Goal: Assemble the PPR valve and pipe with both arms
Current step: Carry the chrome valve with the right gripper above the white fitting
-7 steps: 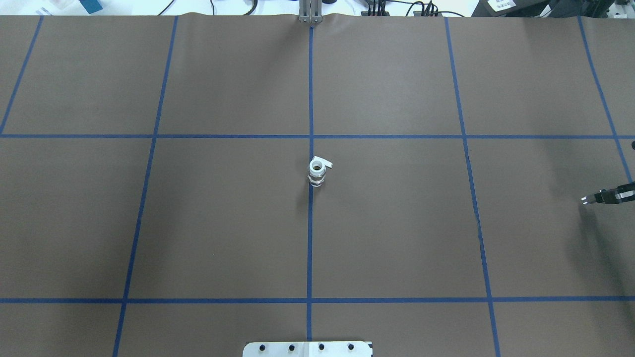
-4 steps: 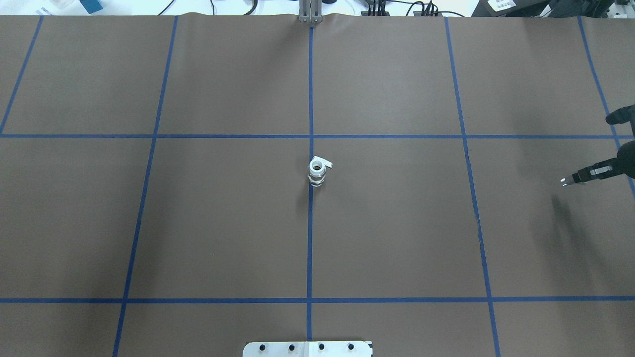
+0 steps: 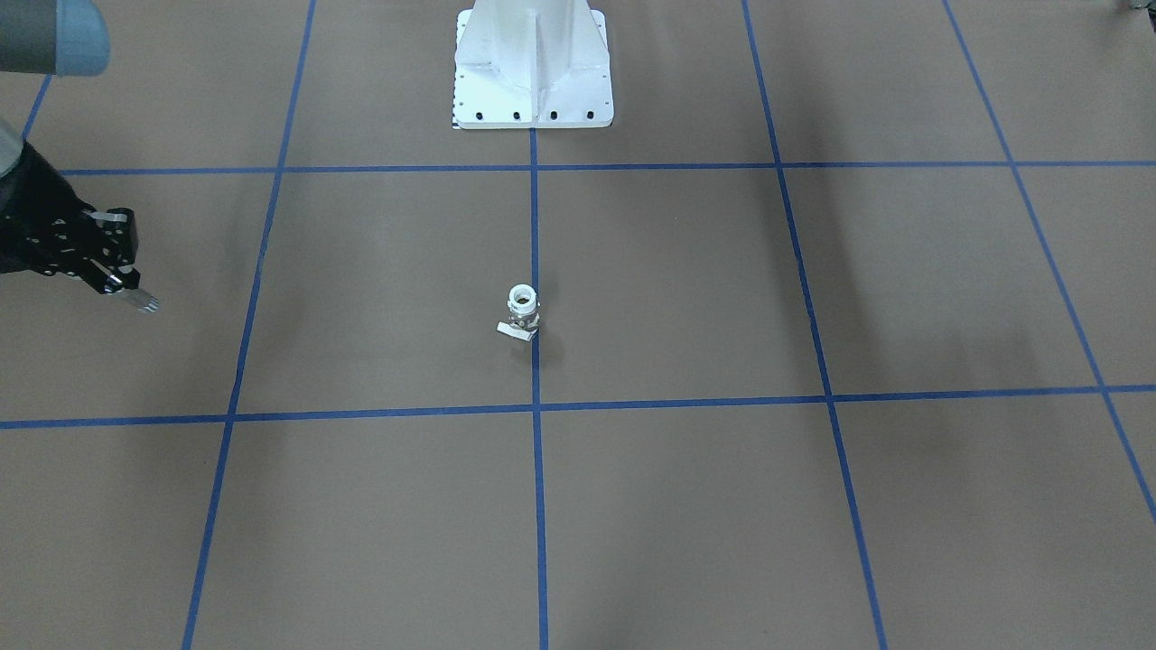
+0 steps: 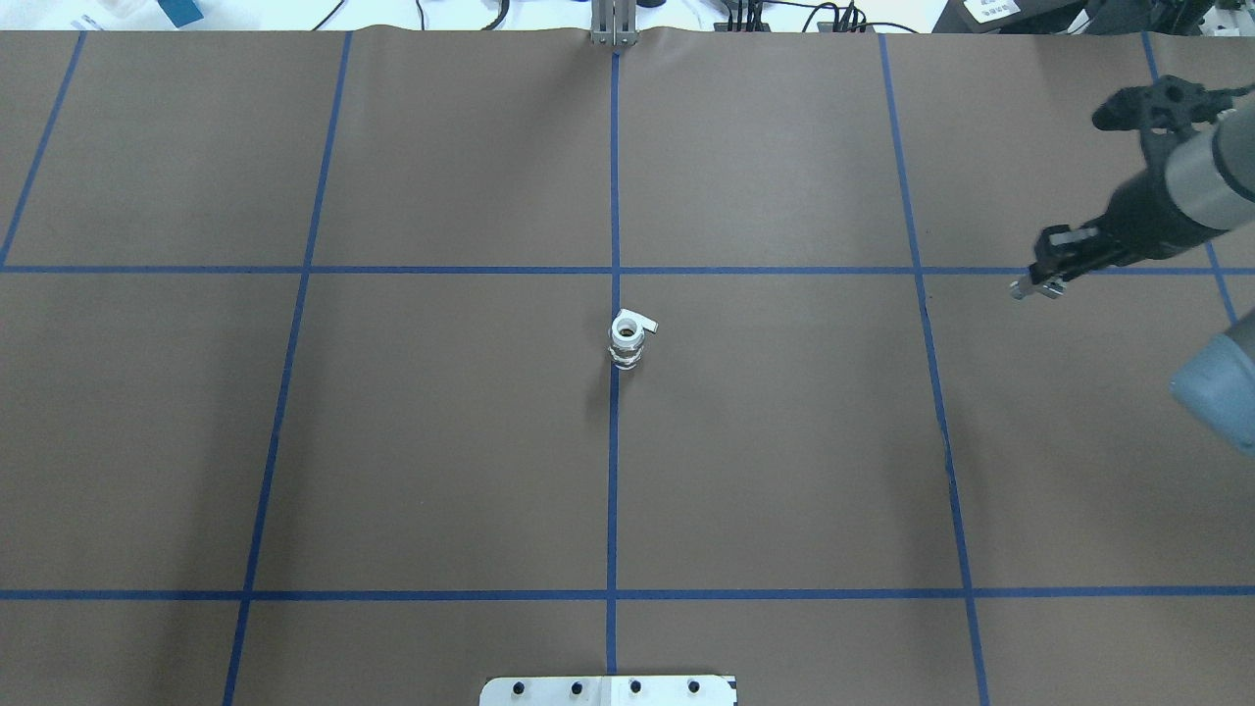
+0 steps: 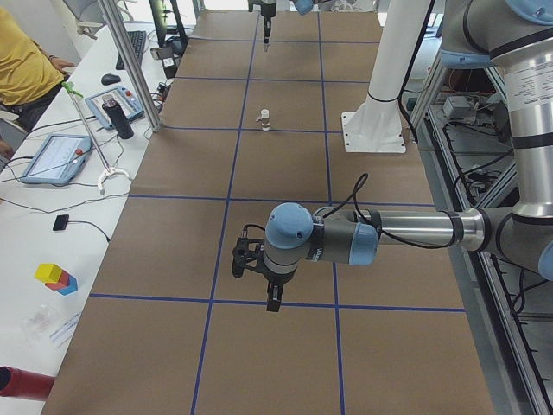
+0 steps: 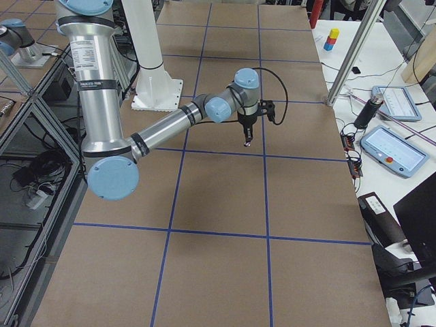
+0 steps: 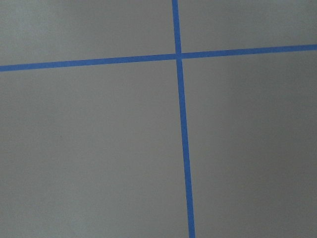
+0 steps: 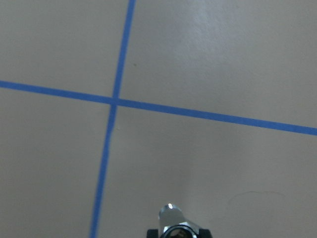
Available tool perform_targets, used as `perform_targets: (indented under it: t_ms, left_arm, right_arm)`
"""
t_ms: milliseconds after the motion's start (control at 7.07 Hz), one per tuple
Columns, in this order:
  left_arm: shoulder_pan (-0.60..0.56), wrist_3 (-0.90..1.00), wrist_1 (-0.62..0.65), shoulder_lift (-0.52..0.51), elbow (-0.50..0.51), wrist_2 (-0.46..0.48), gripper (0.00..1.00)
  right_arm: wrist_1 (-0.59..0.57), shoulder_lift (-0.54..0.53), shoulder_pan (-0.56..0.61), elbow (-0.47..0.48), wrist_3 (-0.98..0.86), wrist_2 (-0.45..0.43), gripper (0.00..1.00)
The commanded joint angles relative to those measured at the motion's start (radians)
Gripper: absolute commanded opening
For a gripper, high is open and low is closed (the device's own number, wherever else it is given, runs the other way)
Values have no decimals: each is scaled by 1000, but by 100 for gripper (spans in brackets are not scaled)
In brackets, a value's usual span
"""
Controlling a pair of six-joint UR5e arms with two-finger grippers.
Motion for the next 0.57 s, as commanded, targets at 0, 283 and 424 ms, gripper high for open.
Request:
perform_targets:
  t_ms: [0, 283, 424]
  left_arm:
    - [0, -4, -10, 3, -1, 1, 100]
    - [0, -4, -10, 2, -3, 1, 100]
    - [0, -4, -10, 2, -3, 1, 100]
  right_arm:
    - [-185, 276, -139, -23, 236, -64, 0]
    - [-219, 466, -234, -115, 433, -138, 0]
    - [-242, 557, -282, -179, 504, -188, 0]
